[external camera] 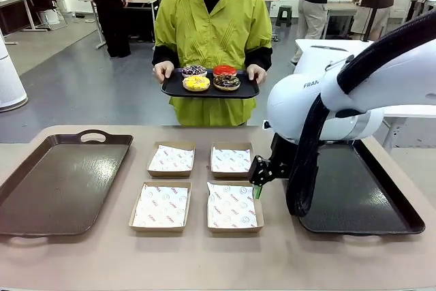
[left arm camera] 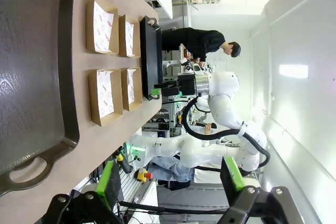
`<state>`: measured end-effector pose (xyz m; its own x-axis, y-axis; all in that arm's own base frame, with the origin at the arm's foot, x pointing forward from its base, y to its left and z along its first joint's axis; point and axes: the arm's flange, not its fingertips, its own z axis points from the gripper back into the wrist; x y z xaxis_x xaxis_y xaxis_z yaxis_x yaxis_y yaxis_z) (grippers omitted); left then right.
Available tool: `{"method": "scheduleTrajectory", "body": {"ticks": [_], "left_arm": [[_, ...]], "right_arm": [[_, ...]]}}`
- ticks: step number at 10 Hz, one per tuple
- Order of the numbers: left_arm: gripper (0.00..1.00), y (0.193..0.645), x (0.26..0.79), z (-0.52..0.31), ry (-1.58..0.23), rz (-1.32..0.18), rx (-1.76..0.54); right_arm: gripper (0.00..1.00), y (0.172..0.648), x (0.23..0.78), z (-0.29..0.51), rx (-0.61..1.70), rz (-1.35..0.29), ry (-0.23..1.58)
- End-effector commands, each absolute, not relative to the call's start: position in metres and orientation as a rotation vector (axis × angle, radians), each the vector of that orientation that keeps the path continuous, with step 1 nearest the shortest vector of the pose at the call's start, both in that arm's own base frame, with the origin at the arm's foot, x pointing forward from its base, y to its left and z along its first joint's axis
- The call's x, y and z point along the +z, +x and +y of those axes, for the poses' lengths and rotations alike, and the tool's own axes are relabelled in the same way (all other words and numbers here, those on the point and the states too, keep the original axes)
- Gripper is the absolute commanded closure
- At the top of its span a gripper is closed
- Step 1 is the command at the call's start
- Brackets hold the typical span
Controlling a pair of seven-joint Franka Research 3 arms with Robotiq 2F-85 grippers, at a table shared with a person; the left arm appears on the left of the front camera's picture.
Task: Individually package the donuts and arrange them on the tray.
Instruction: Pick up one Paper togo box.
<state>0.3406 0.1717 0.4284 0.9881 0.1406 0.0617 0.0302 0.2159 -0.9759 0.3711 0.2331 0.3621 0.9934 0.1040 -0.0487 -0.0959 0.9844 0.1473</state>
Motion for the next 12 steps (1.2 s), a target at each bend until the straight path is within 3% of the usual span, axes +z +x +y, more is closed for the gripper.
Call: {"method": "scheduleTrajectory", "body": {"ticks": [1, 5, 6, 7, 8, 9, 12], "left_arm": [[0.0, 0.338, 0.431, 0.172, -1.362, -0.151, 0.077], [0.0, 0.338, 0.431, 0.172, -1.362, -0.151, 0.077], [0.0, 0.338, 0.431, 0.172, -1.362, -0.151, 0.077], [0.0, 0.338, 0.431, 0.172, -1.362, -0.151, 0.077], [0.0, 0.338, 0.431, 0.172, -1.362, -0.151, 0.077], [0.0, 0.338, 0.431, 0.172, -1.362, -0.151, 0.077], [0.0, 0.338, 0.431, 0.172, -1.362, -0.151, 0.077]], "right_arm": [[0.0, 0.38, 0.344, 0.277, 0.049, 0.01, 0.027], [0.0, 0.39, 0.316, 0.309, 0.029, -0.062, -0.056], [0.09, 0.392, 0.312, 0.309, 0.022, -0.067, -0.055], [0.58, 0.391, 0.313, 0.309, 0.02, -0.067, -0.061], [0.67, 0.392, 0.314, 0.309, 0.019, -0.069, -0.06], [1.0, 0.392, 0.315, 0.308, 0.019, -0.067, -0.061], [0.96, 0.392, 0.317, 0.306, 0.014, -0.057, -0.063]]}}
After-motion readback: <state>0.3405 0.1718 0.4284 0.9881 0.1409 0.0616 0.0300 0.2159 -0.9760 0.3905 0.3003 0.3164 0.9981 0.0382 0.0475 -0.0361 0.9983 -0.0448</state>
